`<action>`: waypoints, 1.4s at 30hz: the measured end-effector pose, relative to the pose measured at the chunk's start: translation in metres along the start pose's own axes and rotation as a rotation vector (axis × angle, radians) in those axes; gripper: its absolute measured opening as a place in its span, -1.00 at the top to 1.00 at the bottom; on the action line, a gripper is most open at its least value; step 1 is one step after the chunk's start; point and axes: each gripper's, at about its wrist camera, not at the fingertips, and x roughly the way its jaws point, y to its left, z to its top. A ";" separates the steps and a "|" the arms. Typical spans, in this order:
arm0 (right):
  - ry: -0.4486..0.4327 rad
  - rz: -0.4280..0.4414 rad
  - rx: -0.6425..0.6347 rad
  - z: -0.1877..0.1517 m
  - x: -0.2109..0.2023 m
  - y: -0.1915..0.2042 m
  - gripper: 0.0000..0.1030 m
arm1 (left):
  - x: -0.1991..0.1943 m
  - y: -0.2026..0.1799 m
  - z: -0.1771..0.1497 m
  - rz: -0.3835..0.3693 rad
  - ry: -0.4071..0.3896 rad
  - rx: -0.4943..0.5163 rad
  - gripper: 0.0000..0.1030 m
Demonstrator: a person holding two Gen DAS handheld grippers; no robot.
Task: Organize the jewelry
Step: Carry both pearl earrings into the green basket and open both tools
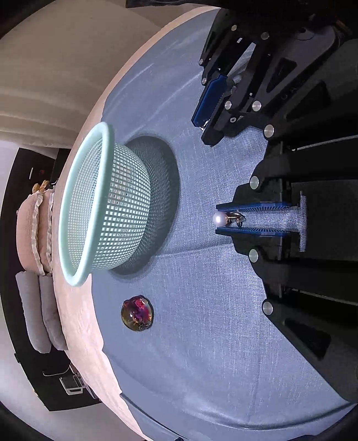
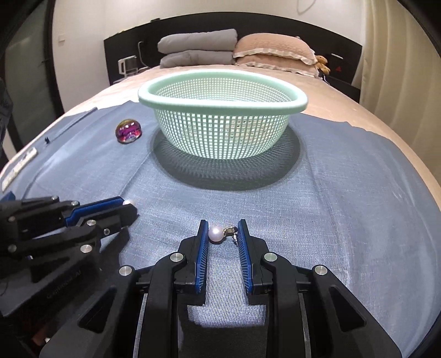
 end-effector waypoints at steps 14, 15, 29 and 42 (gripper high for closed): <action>-0.217 -0.029 -0.058 0.102 -0.078 -0.022 0.60 | -0.075 0.011 0.109 0.045 -0.136 0.051 0.78; -0.232 -0.029 -0.055 0.110 -0.082 -0.024 0.60 | -0.081 0.008 0.118 0.041 -0.149 0.058 0.78; -0.235 -0.018 -0.011 0.177 -0.041 -0.049 0.60 | -0.034 0.002 0.196 0.021 -0.136 0.096 0.78; -0.090 0.029 0.004 0.165 0.062 -0.059 0.60 | 0.086 0.018 0.180 -0.023 0.061 0.091 0.78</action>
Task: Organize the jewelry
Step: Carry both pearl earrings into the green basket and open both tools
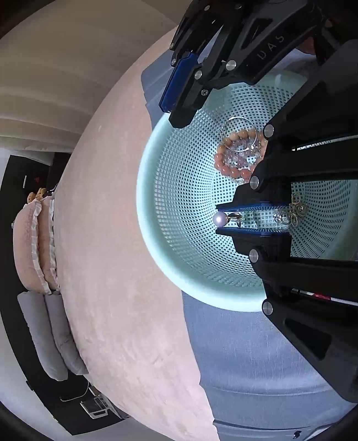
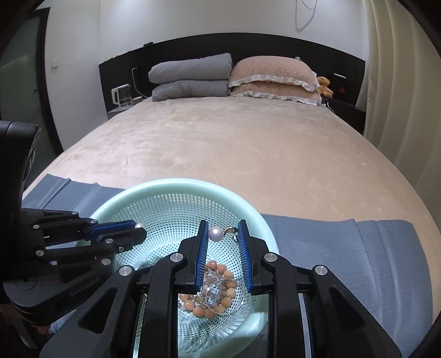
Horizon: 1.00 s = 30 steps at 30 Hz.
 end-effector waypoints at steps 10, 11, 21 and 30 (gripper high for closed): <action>0.027 0.005 0.026 -0.009 0.014 -0.004 0.59 | 0.008 -0.001 0.000 0.060 -0.003 0.041 0.77; 0.027 0.007 0.027 -0.009 0.014 -0.005 0.59 | 0.007 -0.002 -0.001 0.060 -0.003 0.043 0.77; 0.005 0.017 0.012 -0.007 -0.001 -0.011 0.04 | -0.008 0.008 0.000 0.023 -0.017 0.010 0.31; -0.070 -0.021 0.025 0.004 -0.042 -0.014 -0.38 | -0.050 0.011 -0.001 0.078 -0.089 0.025 -0.45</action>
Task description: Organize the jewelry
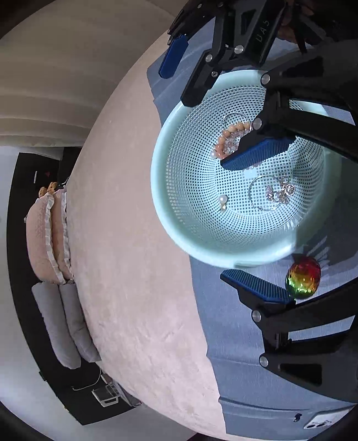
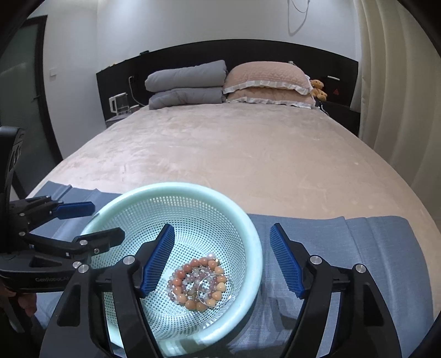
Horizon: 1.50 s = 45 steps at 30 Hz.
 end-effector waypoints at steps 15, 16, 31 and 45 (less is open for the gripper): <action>-0.163 -0.053 -0.078 0.028 -0.120 0.020 -0.73 | -0.116 0.003 -0.003 0.055 -0.130 0.005 -0.85; -0.168 -0.056 -0.084 0.029 -0.126 0.022 -0.74 | -0.125 0.003 -0.006 0.065 -0.139 0.009 -0.87; -0.217 -0.094 -0.184 -0.020 -0.194 0.059 -0.82 | -0.192 0.005 -0.086 0.184 -0.185 -0.022 -0.88; -0.218 -0.088 -0.054 -0.130 -0.213 0.071 -0.83 | -0.195 -0.005 -0.186 0.122 -0.246 -0.179 -0.88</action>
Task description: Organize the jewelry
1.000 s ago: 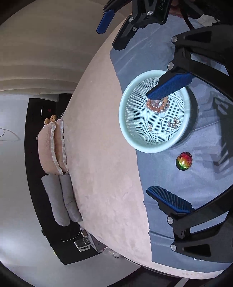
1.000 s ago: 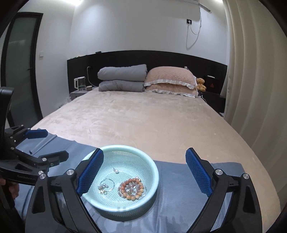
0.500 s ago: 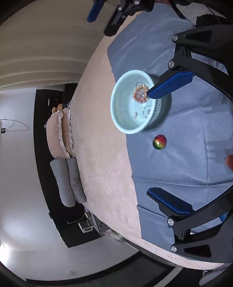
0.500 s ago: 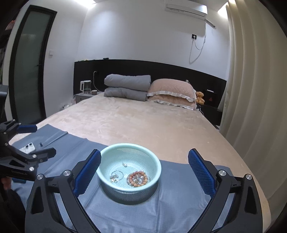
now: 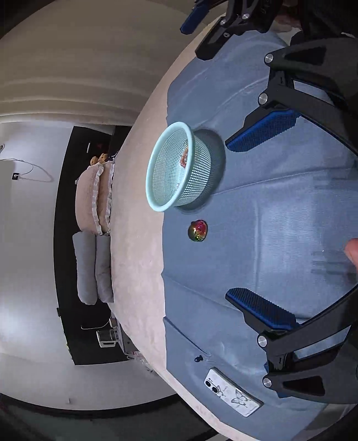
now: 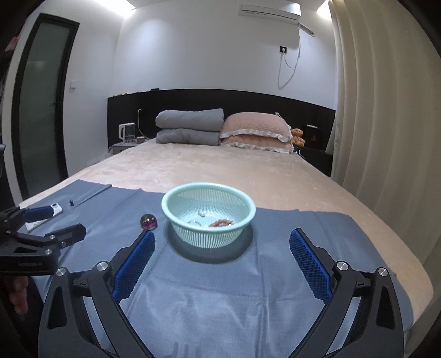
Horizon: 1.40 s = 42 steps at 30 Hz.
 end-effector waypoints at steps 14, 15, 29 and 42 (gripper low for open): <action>0.013 -0.027 0.048 -0.078 -0.014 0.011 -0.83 | 0.003 -0.009 -0.074 0.017 0.052 0.036 -0.88; 0.008 -0.021 0.039 -0.080 -0.015 0.013 -0.83 | 0.004 -0.010 -0.075 0.010 0.057 0.031 -0.88; 0.046 -0.015 0.042 -0.087 -0.010 0.012 -0.83 | 0.004 -0.015 -0.083 0.025 0.030 0.069 -0.88; 0.055 -0.008 0.024 -0.091 -0.008 0.016 -0.83 | 0.002 -0.012 -0.085 0.048 0.015 0.045 -0.88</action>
